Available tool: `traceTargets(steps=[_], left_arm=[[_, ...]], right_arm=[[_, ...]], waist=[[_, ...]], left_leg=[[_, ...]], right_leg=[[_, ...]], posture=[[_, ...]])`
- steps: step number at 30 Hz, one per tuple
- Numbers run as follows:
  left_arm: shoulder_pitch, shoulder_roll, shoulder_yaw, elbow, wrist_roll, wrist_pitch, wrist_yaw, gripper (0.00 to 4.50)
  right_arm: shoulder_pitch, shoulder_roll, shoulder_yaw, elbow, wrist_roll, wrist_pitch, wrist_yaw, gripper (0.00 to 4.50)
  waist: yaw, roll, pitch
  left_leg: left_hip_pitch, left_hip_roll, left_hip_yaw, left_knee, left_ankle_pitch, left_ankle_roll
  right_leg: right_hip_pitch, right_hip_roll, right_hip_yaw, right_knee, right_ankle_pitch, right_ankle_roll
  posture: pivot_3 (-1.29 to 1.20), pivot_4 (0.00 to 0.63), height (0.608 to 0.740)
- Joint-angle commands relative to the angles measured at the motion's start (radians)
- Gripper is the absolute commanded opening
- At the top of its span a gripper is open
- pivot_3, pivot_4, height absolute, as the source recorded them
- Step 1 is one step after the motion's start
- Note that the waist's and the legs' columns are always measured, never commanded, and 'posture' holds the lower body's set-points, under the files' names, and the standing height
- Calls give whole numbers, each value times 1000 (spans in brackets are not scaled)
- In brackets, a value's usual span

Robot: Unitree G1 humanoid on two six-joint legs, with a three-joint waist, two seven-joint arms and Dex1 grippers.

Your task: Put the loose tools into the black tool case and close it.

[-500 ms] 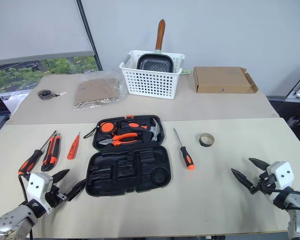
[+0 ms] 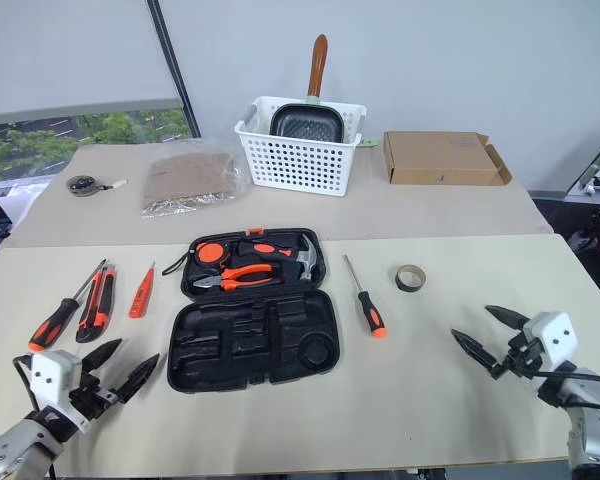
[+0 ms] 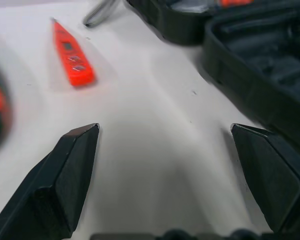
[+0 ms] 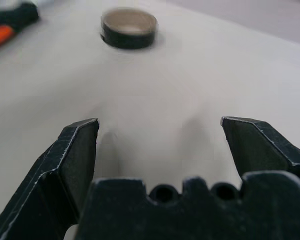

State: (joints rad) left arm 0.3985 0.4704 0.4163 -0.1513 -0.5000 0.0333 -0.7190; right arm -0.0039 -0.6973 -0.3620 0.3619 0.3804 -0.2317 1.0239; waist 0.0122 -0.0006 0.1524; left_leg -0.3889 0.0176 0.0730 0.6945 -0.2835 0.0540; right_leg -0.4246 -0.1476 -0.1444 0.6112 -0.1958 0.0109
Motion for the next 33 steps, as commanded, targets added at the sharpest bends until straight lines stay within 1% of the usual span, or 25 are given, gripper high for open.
traceTargets(steps=[1,5,8,10,13,16,20,27,33], left_arm=[[-56,61,127,-45,-106,80,41,4492],[-124,134,231,13,-148,153,81,4492],[-165,199,289,115,-141,193,88,4492],[-183,240,297,198,-99,191,86,4492],[-208,282,274,312,-39,174,79,4492],[-245,302,257,390,-6,162,65,4492],[-293,324,214,476,49,133,31,4492],[-348,352,169,576,91,104,-33,4492],[-377,367,146,631,114,112,-68,4492]], right_arm=[[-67,-1,36,-174,81,91,24,4500],[-110,7,113,-341,145,211,58,4500],[-149,20,192,-477,199,300,83,4500],[-179,28,240,-552,229,347,101,4500],[-230,49,289,-624,268,401,107,4500],[-275,63,317,-659,291,434,115,4500],[-315,76,314,-666,332,469,131,4500],[-338,56,308,-619,301,453,181,4500],[-338,62,307,-613,289,443,180,4500]], waist=[[1,-1,1],[1,-2,1],[2,-1,1],[2,-1,1],[2,-2,1],[5,-4,1],[17,-6,1],[24,-7,1],[24,-7,1]], left_leg=[[0,0,0,0,0,0],[0,0,-2,0,0,0],[0,0,-1,0,2,4],[-1,-1,-1,0,2,6],[-1,-1,-1,0,1,6],[-1,-1,-1,0,-2,1],[0,-1,-2,0,-3,-2],[0,-1,-1,0,-3,-3],[0,-1,-1,0,-2,-3]], right_leg=[[0,0,0,0,0,0],[0,0,-1,0,0,0],[1,0,-2,-1,0,0],[0,1,-2,-1,-1,0],[0,1,-3,-2,-1,1],[0,0,-3,-3,-1,1],[-3,0,-4,-3,-1,1],[-2,0,-4,-2,0,0],[-1,0,-4,-1,0,0]], posture=[[0,150,700],[0,150,700],[0,150,700],[0,150,700],[0,150,700],[0,150,700],[0,150,700],[0,150,700],[0,150,700]])
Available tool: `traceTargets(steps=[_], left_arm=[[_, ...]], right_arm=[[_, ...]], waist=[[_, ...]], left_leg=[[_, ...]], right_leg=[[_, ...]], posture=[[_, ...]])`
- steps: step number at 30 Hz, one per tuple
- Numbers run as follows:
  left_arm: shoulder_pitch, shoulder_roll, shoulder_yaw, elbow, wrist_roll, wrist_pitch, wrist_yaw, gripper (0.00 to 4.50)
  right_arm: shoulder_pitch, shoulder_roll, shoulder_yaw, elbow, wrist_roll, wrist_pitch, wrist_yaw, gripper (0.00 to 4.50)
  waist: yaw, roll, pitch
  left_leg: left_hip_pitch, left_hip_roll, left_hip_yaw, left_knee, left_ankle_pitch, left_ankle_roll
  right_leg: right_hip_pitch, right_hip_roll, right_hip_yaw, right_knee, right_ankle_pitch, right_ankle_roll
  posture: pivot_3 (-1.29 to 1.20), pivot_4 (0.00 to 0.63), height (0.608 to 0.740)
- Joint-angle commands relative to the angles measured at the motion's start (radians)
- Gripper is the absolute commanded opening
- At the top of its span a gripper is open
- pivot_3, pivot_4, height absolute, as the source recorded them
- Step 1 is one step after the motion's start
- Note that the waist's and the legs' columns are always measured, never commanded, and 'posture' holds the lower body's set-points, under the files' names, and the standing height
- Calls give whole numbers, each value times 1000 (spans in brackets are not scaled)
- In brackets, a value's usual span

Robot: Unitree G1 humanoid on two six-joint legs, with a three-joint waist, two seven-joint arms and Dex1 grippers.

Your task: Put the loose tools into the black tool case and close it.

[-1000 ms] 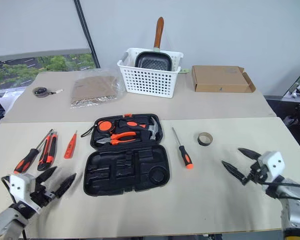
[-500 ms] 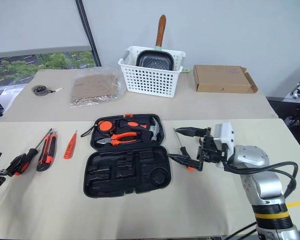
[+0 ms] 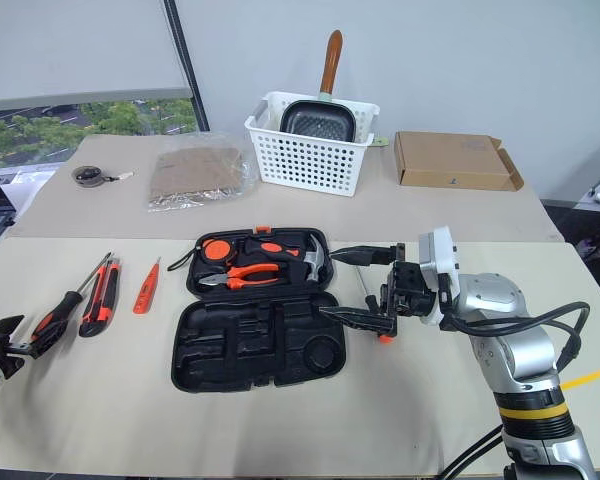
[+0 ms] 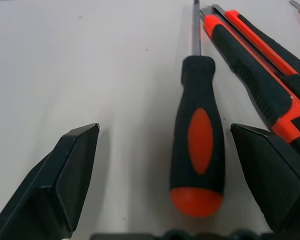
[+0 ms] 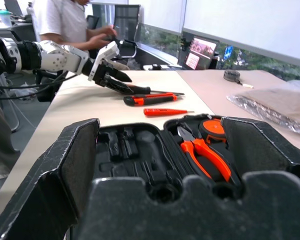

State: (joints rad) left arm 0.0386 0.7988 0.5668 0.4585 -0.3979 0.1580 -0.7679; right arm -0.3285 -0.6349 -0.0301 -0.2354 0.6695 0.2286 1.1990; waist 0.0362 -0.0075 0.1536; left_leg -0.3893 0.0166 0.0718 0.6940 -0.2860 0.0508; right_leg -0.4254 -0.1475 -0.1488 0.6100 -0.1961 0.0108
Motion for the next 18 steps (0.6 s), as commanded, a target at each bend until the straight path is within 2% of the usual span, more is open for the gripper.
traceTargets(steps=[1,3,6,14,18], left_arm=[[-23,41,-9,33,15,-11,-26,4492],[-35,50,-27,57,24,-8,-51,4492],[-68,58,-46,104,37,-17,-62,3759],[-84,56,-19,104,26,-5,-64,962],[-65,43,77,-68,-95,23,-105,965]], right_arm=[[-14,1,-25,-16,0,-18,4,4500],[-14,3,-25,-15,-1,-19,3,4500],[-15,4,-26,-13,-2,-23,3,4500],[-12,7,-38,-4,-7,-31,4,4500],[-6,2,-53,4,-5,-33,5,4500]], waist=[[0,0,0],[0,0,0],[1,0,0],[-1,0,0],[-2,-1,1]], left_leg=[[0,0,0,0,0,0],[0,0,0,0,0,0],[1,0,0,0,0,-1],[1,0,0,0,1,-2],[0,0,0,0,1,-2]], right_leg=[[0,0,0,0,0,0],[0,0,0,0,0,0],[0,0,0,0,0,0],[0,0,0,1,0,0],[0,0,0,1,0,0]], posture=[[0,150,700],[0,150,700],[0,150,700],[0,150,700],[0,150,700]])
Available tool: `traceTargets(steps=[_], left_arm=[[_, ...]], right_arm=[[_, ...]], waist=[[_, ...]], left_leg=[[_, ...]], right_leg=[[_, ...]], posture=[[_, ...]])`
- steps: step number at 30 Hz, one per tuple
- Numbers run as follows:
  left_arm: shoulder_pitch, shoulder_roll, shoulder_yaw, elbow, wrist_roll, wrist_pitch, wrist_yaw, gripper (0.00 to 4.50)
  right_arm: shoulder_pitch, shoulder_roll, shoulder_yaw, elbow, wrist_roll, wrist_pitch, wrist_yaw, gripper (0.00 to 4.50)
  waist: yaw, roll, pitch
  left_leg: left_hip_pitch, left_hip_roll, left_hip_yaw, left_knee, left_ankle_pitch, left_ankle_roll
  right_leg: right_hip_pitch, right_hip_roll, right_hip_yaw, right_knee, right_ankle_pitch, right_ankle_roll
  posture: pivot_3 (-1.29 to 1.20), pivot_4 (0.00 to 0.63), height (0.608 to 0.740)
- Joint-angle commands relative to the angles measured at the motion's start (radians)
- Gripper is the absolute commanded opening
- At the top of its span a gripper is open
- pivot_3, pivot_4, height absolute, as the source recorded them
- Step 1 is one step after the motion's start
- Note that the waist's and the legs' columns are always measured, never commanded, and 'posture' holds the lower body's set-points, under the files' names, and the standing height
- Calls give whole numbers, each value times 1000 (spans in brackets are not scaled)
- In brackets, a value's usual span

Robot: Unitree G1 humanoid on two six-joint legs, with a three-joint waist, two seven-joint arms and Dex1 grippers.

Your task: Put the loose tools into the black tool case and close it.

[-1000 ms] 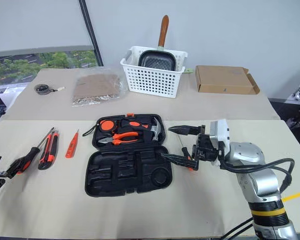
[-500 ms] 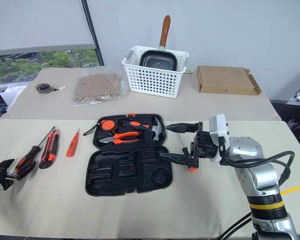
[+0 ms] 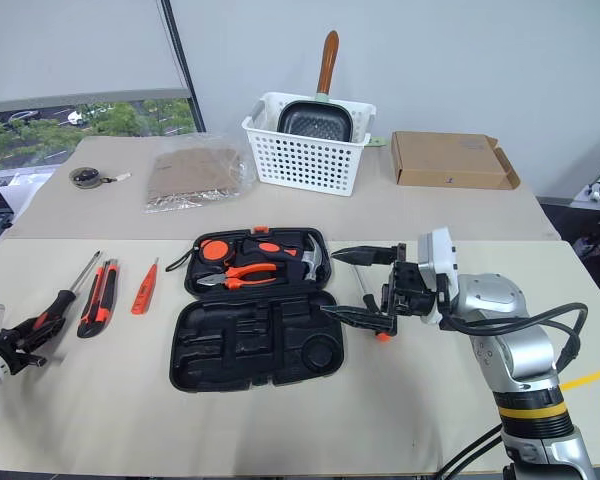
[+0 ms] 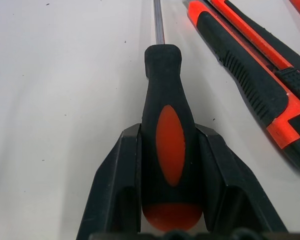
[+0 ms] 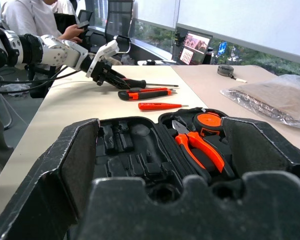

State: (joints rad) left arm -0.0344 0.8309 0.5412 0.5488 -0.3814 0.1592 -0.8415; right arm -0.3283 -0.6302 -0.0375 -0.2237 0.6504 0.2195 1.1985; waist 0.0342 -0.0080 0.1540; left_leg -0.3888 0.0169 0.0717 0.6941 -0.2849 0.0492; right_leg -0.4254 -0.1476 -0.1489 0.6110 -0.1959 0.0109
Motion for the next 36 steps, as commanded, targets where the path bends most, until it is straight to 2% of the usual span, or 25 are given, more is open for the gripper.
traceTargets(steps=[1,6,8,11,13,16,23,27,36], left_arm=[[12,12,124,-214,-144,35,-44,965],[-20,43,125,-494,-296,163,-101,965],[-52,73,36,-587,-294,201,-141,965],[-81,102,-80,-624,-236,183,-205,965],[-150,115,-239,-649,-170,149,-281,965],[-247,103,-406,-616,-72,82,-362,965],[-436,17,-644,-443,101,-71,-476,965],[-467,3,-698,-401,151,-93,-513,965],[-491,-14,-725,-340,229,-115,-506,965]], right_arm=[[-5,-5,-51,-6,16,-22,5,4500],[1,-16,-82,11,18,-16,5,4500],[9,-24,-91,22,13,-16,6,4500],[19,-32,-95,33,-3,-23,11,4500],[38,-46,-106,40,-12,-30,15,4500],[59,-57,-123,39,-19,-32,8,4500],[148,-74,-194,5,-28,-47,-24,4500],[202,-73,-232,-33,-21,-47,-49,4500],[259,-73,-265,-91,-16,-36,-83,4500]], waist=[[0,-3,1],[8,-3,2],[10,-3,2],[6,0,2],[4,3,2],[3,3,2],[4,2,2],[1,2,3],[3,2,3]], left_leg=[[0,0,0,0,0,0],[0,0,-2,0,0,-1],[0,-1,-2,1,0,-1],[0,-2,-1,1,1,-2],[1,-2,1,0,1,-2],[0,-2,2,0,6,3],[0,0,3,0,7,4],[-1,0,4,1,6,6],[0,0,4,1,5,7]], right_leg=[[0,0,0,0,0,0],[0,-2,0,-2,0,0],[1,-2,0,-1,0,0],[3,0,0,-1,0,0],[3,0,1,0,0,0],[2,4,0,0,0,0],[1,7,1,0,0,0],[1,7,2,0,0,0],[1,6,3,0,0,0]], posture=[[0,150,700],[0,150,700],[0,150,700],[0,150,700],[0,150,700],[0,150,700],[0,150,700],[0,150,700],[0,150,700]])
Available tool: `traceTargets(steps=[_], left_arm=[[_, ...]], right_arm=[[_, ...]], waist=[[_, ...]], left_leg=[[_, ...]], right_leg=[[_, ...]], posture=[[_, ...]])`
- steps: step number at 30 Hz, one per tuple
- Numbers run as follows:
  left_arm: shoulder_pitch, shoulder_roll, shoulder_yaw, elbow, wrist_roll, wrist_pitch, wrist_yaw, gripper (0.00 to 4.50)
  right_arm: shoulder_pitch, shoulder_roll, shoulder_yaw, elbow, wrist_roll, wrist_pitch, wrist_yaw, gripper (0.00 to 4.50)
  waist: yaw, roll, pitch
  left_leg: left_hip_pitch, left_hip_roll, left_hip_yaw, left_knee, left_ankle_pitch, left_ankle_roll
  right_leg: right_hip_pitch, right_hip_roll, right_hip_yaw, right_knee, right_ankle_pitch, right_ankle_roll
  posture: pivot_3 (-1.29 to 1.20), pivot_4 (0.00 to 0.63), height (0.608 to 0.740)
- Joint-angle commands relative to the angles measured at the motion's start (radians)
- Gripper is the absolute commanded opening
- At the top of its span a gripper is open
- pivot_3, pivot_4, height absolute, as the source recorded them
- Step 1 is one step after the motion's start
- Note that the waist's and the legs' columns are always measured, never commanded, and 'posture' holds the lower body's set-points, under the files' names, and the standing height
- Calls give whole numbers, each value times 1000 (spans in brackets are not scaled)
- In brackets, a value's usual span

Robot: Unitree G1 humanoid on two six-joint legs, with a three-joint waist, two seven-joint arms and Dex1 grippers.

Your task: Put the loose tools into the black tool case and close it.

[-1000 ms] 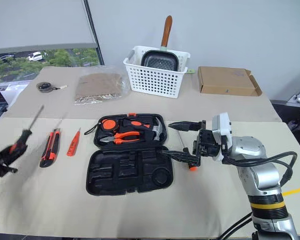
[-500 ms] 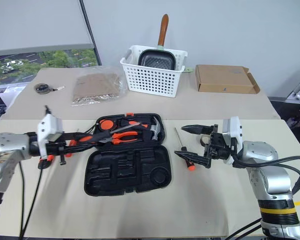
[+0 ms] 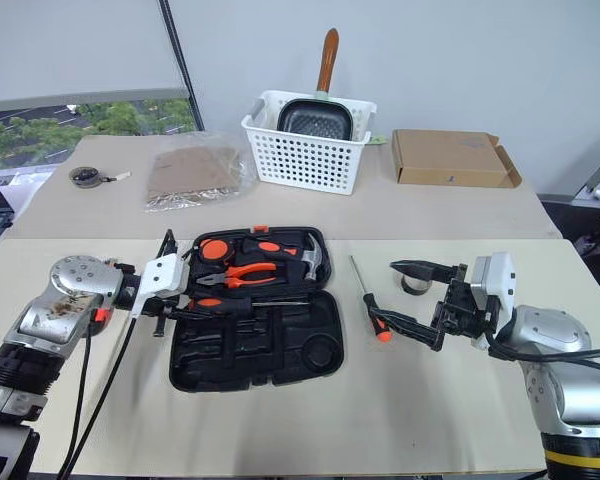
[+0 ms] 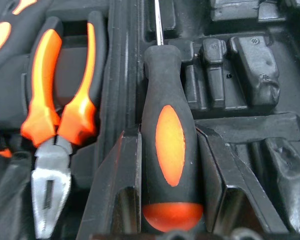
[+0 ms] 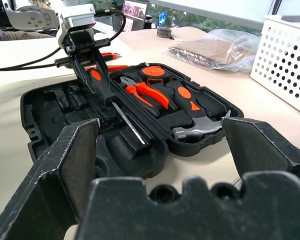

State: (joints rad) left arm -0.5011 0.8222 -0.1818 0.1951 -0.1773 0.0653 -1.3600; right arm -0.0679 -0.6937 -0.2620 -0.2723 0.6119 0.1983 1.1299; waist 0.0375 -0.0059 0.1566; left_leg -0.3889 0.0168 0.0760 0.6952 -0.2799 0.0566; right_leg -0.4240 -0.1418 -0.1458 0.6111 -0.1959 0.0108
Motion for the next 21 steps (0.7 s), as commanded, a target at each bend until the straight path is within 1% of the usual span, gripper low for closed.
traceTargets(steps=[1,6,11,13,14,18,19,20,21], left_arm=[[-26,-6,-4,17,29,-22,8,965],[-13,-1,-16,7,47,-1,-8,965],[4,1,-15,-39,25,42,-26,965],[11,0,-15,-61,24,57,-24,1971],[16,-1,-20,-73,24,65,-28,2100],[22,-11,-28,-102,25,106,-12,3623],[19,-13,-28,-98,31,107,-2,3848],[16,-16,-27,-92,36,107,8,4265],[14,-18,-25,-89,38,108,14,4453]], right_arm=[[-1,-10,-42,-46,24,-13,-18,4500],[-3,-13,-43,-50,28,-12,-26,4500],[-4,-15,-47,-42,30,-15,-21,4500],[-4,-14,-47,-41,30,-15,-20,4500],[-5,-14,-46,-41,30,-15,-21,4500],[-7,-11,-43,-44,28,-13,-25,4500],[-6,-11,-43,-47,28,-11,-27,4500],[-6,-11,-42,-49,28,-10,-29,4500],[-5,-11,-43,-52,28,-10,-30,4500]], waist=[[0,0,0],[0,0,0],[0,0,0],[0,0,0],[0,0,0],[2,0,0],[4,0,0],[5,0,0],[5,0,0]], left_leg=[[0,0,0,0,0,0],[0,0,0,1,0,0],[0,0,0,1,0,0],[0,0,0,1,0,0],[0,0,0,1,0,0],[0,0,0,1,0,0],[0,0,0,1,0,0],[1,0,0,1,0,1],[1,0,0,2,1,1]], right_leg=[[0,0,0,0,0,0],[0,0,0,0,0,0],[1,0,0,0,0,0],[1,0,0,0,0,0],[1,0,0,0,0,0],[1,0,0,1,0,0],[1,0,0,1,0,0],[1,0,0,1,0,0],[1,0,0,1,0,0]], posture=[[0,150,700],[0,150,700],[0,150,700],[0,150,700],[0,150,700],[0,150,700],[0,150,700],[0,150,700],[0,150,700]])
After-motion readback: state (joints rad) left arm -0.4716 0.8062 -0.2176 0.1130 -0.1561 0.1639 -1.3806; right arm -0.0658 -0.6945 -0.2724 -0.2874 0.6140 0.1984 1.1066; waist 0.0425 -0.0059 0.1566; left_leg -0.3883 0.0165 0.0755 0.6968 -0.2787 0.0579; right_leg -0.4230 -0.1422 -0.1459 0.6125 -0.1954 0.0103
